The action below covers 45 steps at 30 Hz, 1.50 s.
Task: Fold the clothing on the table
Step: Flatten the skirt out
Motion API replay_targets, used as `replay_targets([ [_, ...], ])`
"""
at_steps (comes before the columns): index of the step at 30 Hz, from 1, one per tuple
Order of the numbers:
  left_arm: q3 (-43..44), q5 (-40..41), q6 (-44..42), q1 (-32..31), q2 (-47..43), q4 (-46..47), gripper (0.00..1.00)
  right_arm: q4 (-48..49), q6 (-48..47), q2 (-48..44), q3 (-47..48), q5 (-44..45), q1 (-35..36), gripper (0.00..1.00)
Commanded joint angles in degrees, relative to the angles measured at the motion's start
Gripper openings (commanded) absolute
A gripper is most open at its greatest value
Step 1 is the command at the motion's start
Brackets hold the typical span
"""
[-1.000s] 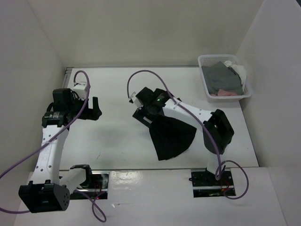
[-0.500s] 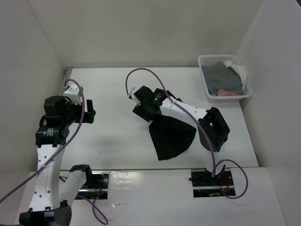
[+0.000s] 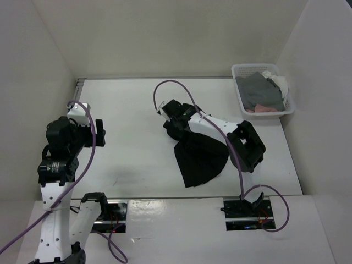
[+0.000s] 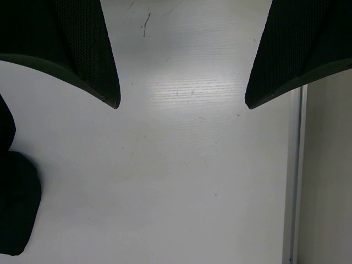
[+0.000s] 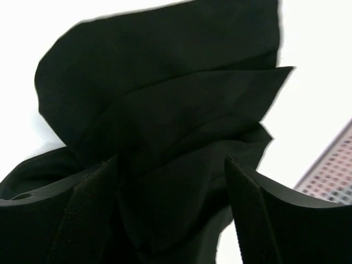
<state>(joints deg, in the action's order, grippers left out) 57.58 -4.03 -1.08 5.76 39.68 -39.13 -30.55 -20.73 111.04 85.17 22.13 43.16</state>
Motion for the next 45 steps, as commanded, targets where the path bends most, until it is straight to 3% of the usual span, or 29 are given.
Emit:
replay_targets([
  [1, -0.1, 1.1, 1.0, -0.1, -0.1, 0.2, 1.0, 0.7, -0.9, 2.0, -0.5, -1.2, 0.3, 0.77],
  [4, -0.1, 1.1, 1.0, -0.1, -0.1, 0.2, 1.0, -1.5, -0.9, 2.0, 0.1, -1.9, 0.3, 0.69],
  [8, -0.1, 1.1, 1.0, -0.1, -0.1, 0.2, 1.0, -1.5, 0.2, 0.8, 1.5, -2.4, 0.3, 0.05],
  [9, -0.1, 1.1, 1.0, -0.1, -0.1, 0.2, 1.0, -1.5, 0.3, -0.1, 1.5, -2.4, 0.3, 0.0],
  [14, -0.1, 1.1, 1.0, -0.1, -0.1, 0.2, 1.0, -4.6, 4.3, -5.6, 10.9, -10.2, 0.3, 0.0],
  [17, -0.1, 1.7, 1.0, -0.1, -0.7, 0.2, 1.0, -8.1, 7.5, -10.7, 20.6, -20.9, 0.3, 0.0],
  [23, -0.1, 2.2, 1.0, -0.1, -0.1, 0.7, 1.0, -12.0, 10.5, -21.2, 31.1, -35.3, -0.5, 0.0],
  [26, -0.1, 2.2, 1.5, -0.1, -0.1, 0.7, 1.0, -8.8, 13.9, -29.4, 29.5, -53.0, -9.2, 0.0],
  [27, -0.1, 2.2, 1.5, -0.1, -0.1, 0.7, 1.0, -6.4, 15.4, -31.7, 24.5, -57.6, -16.9, 0.0],
  [29, -0.1, 2.2, 1.5, -0.1, -0.1, 0.7, 1.0, 4.5, 18.7, -36.8, 16.3, -62.9, -24.2, 0.04],
  [31, -0.1, 2.2, 1.5, -0.1, -0.7, 0.7, 1.0, 6.0, 17.2, -40.3, 7.9, -61.3, -29.6, 0.06],
  [33, -0.1, 2.2, 1.5, -0.1, -0.7, 0.7, 1.0, 6.0, 14.9, -40.9, 0.3, -55.6, -31.1, 0.15],
  [35, -0.1, 2.2, 1.0, -0.1, -0.7, 0.7, 1.0, 6.6, 11.3, -40.9, -6.3, -48.5, -31.1, 0.4],
  [41, -0.1, 1.7, 0.5, -0.1, -0.7, 0.7, 1.0, 7.1, 8.9, -38.7, -11.0, -42.6, -31.1, 0.49],
  [43, -0.1, 1.7, 0.5, -0.1, -0.7, 0.7, 1.0, 6.5, 8.3, -38.2, -11.0, -40.7, -28.8, 0.66],
  [45, -0.1, 1.7, 0.5, -0.1, -0.7, 0.7, 1.0, 5.8, 7.5, -38.2, -11.0, -36.0, -26.3, 0.73],
])
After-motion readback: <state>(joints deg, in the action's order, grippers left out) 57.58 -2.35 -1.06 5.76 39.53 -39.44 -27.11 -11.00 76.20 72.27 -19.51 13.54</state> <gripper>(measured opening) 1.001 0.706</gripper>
